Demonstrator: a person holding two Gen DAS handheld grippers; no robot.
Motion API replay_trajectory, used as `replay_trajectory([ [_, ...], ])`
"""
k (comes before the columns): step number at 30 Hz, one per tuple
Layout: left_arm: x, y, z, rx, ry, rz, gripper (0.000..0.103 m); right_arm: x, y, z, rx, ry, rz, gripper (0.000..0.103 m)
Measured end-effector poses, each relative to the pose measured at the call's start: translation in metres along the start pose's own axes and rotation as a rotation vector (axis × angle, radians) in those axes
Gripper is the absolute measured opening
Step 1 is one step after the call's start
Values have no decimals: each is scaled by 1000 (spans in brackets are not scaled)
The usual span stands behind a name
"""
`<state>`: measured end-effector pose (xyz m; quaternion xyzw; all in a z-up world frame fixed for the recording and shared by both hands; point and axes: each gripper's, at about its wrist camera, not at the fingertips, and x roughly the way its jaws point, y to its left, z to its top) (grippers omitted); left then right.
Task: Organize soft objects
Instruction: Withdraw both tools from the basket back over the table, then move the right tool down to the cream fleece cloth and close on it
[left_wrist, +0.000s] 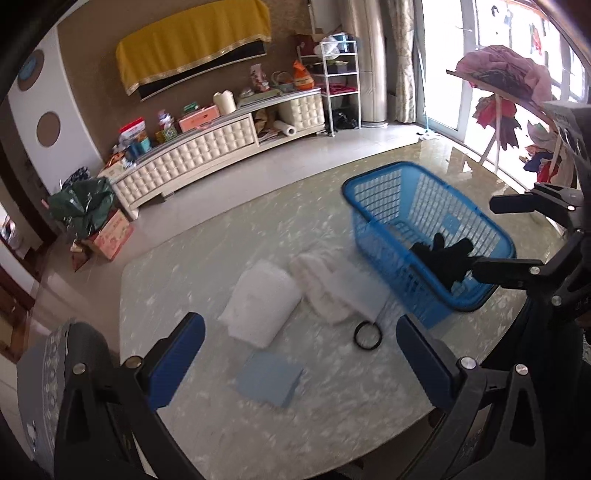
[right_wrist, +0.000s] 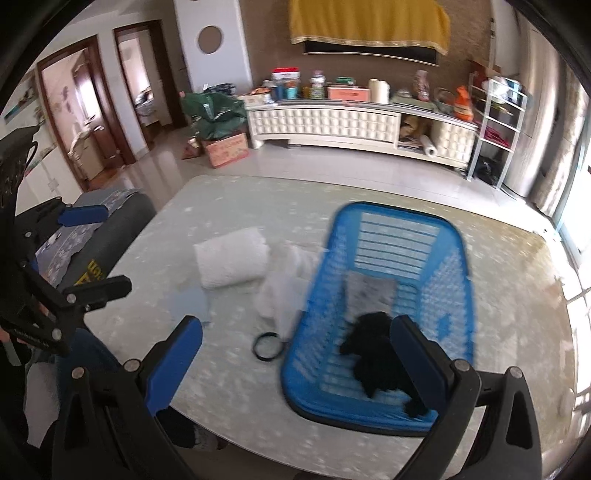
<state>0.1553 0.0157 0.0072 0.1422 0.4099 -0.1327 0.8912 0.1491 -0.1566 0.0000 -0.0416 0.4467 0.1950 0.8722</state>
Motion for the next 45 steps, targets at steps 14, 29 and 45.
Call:
replay_trajectory([
  [14, 26, 55, -57, -136, 84, 27, 103, 73, 60, 17, -125, 108, 49, 102],
  [29, 81, 80, -80, -155, 194, -52, 103, 136, 72, 9, -119, 255, 24, 102],
  [45, 142, 88, -75, -115, 265, -129, 103, 180, 64, 6, -125, 342, -91, 99],
])
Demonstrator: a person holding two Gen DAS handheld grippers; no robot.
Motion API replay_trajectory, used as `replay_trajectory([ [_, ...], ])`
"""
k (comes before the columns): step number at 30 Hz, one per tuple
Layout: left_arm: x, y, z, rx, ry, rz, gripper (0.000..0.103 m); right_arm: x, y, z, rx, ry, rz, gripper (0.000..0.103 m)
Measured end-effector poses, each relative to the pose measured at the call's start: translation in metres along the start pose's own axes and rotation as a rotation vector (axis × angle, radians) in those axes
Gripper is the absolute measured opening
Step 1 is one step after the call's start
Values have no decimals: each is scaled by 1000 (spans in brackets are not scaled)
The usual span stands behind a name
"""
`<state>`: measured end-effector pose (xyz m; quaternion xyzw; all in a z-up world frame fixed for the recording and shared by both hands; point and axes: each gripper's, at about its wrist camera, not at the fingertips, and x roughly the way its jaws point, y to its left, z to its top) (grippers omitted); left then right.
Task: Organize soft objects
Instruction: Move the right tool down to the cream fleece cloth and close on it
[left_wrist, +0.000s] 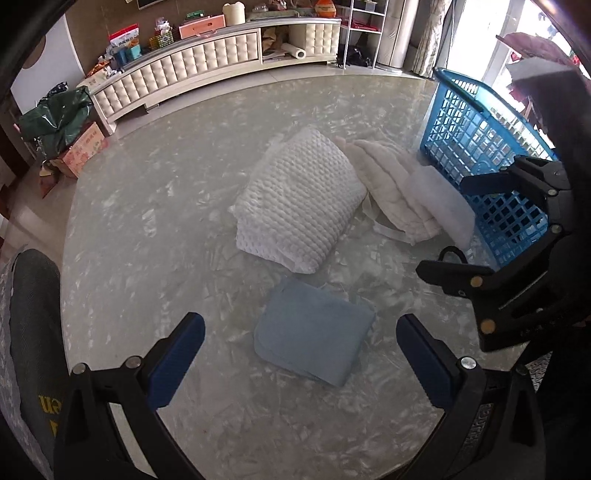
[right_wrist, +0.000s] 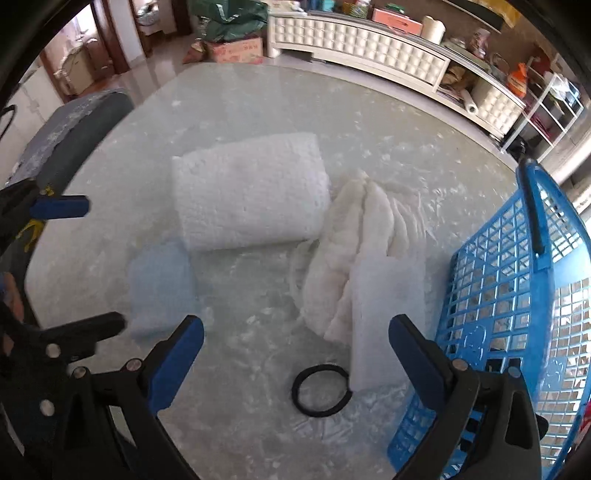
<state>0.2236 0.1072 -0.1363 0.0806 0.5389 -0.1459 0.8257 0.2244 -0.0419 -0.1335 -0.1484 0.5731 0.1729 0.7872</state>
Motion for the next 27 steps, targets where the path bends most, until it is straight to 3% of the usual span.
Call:
replay_trajectory([
  [7, 15, 11, -1, -16, 15, -10, 103, 11, -16, 2, 67, 22, -60, 97],
  [20, 32, 36, -7, -87, 20, -18, 103, 28, -25, 10, 54, 2, -156, 97],
  [27, 29, 39, -10, -91, 4, -30, 103, 37, -34, 18, 82, 41, -186, 82],
])
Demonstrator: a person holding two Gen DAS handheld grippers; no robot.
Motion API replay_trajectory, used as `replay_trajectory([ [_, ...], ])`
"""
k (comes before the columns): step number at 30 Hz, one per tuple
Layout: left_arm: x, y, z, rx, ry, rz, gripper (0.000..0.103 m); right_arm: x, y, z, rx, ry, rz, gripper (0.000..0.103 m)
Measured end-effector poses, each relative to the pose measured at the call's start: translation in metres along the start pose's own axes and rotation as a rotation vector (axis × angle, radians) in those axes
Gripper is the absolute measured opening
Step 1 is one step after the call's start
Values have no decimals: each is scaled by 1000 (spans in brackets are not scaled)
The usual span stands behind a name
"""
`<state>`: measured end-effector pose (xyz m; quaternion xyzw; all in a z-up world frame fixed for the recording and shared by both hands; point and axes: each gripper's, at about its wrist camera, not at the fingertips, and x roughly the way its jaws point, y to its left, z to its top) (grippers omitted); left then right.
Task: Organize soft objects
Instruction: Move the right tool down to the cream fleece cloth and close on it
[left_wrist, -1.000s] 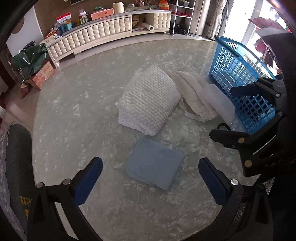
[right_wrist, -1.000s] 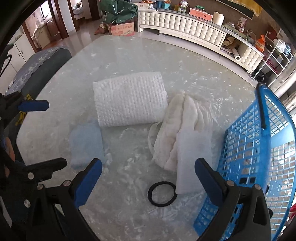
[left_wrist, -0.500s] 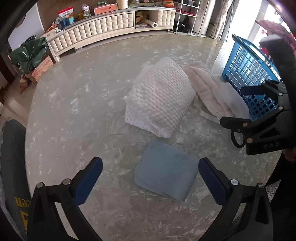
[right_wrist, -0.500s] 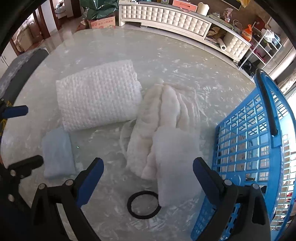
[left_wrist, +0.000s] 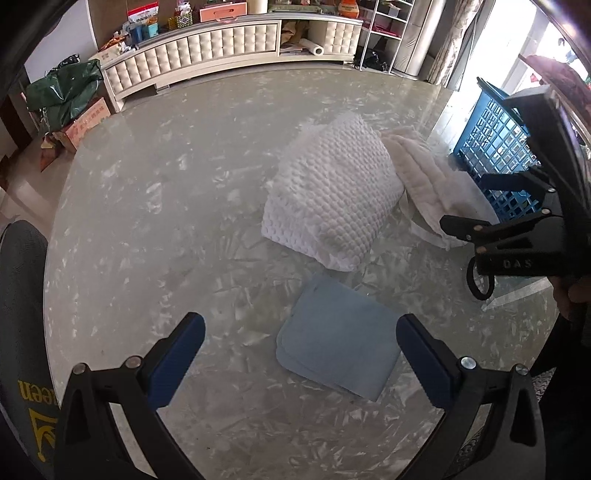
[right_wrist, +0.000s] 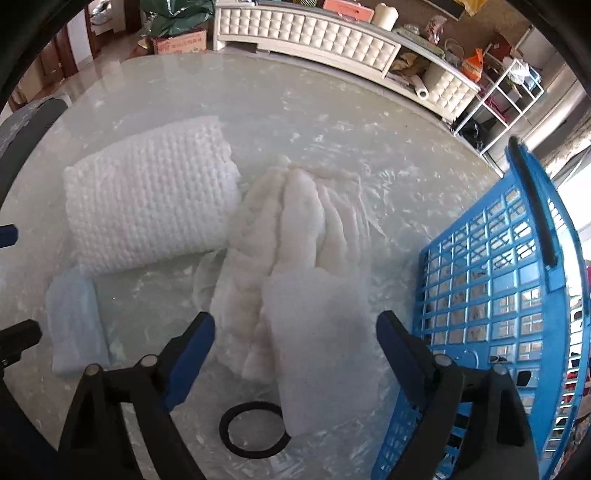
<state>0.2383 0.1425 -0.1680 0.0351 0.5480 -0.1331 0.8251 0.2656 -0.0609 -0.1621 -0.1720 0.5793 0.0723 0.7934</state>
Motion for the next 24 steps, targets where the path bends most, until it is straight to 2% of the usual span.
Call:
replay_trajectory([
  [3, 1, 2, -2, -5, 7, 0, 103, 7, -5, 2, 20, 19, -10, 71],
  [8, 3, 8, -4, -34, 21, -9, 103, 11, -15, 6, 55, 29, 10, 61],
  [13, 10, 11, -5, -42, 51, -20, 103, 12, -24, 8, 78, 25, 29, 54],
  [17, 16, 13, -7, -42, 81, 2, 103, 7, -28, 6, 83, 11, 43, 48],
  [24, 27, 20, -8, -69, 113, -35, 103, -7, -28, 0, 84, -14, 68, 41],
])
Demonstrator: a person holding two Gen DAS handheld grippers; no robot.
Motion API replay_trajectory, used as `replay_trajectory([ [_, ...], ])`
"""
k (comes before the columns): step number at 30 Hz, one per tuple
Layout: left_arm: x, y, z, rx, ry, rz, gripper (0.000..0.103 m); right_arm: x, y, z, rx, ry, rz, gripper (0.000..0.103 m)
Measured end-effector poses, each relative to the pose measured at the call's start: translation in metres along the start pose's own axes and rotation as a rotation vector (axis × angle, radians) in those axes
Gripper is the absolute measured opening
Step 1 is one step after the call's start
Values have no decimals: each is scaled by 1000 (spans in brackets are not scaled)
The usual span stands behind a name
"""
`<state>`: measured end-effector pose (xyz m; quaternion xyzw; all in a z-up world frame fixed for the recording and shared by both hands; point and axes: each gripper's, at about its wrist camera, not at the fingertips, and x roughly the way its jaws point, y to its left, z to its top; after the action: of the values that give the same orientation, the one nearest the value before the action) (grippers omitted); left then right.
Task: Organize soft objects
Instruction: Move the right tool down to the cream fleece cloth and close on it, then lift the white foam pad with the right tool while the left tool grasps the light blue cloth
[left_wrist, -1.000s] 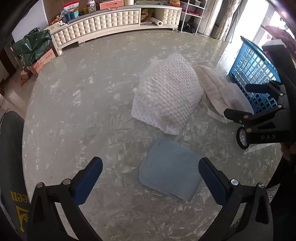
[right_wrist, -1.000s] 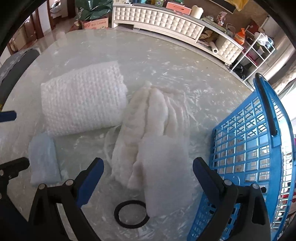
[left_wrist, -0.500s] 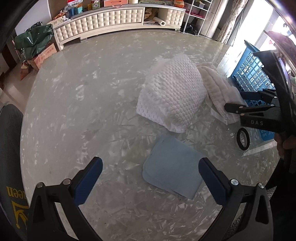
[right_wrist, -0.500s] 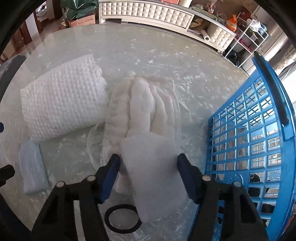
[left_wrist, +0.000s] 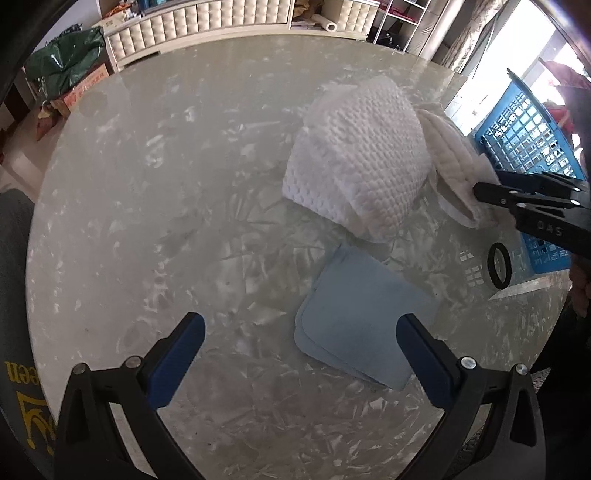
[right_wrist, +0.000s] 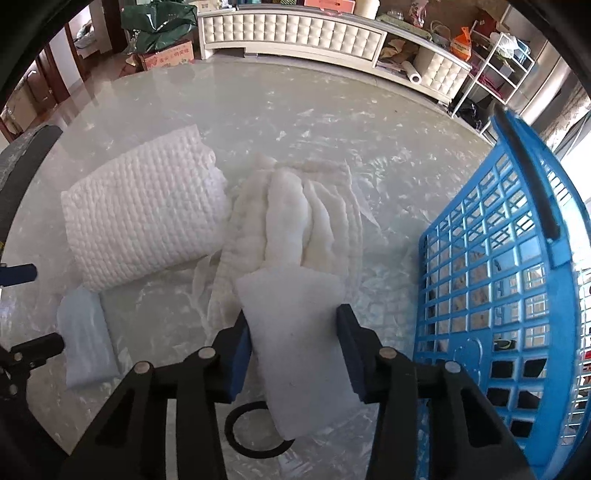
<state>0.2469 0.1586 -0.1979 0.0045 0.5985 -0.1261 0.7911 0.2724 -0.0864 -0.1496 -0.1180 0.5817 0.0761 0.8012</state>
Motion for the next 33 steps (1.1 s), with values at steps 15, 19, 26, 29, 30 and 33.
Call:
replay_trajectory([
  [15, 15, 7, 6, -12, 7, -34, 103, -31, 7, -11, -6, -44, 62, 38],
  [19, 20, -5, 9, 30, 3, -18, 91, -37, 8, -17, -9, -39, 71, 38],
  [26, 20, -22, 13, 92, -11, 77, 55, -38, 8, -16, -14, -47, 80, 39],
  [29, 18, -26, 13, 90, -4, 72, 47, -40, 6, -14, -12, -54, 81, 39],
  [30, 18, -26, 14, 89, -2, 72, 45, -42, 6, -14, -11, -56, 82, 39],
  [33, 19, -30, 13, 92, 2, 65, 26, -47, 6, -16, -12, -61, 87, 39],
])
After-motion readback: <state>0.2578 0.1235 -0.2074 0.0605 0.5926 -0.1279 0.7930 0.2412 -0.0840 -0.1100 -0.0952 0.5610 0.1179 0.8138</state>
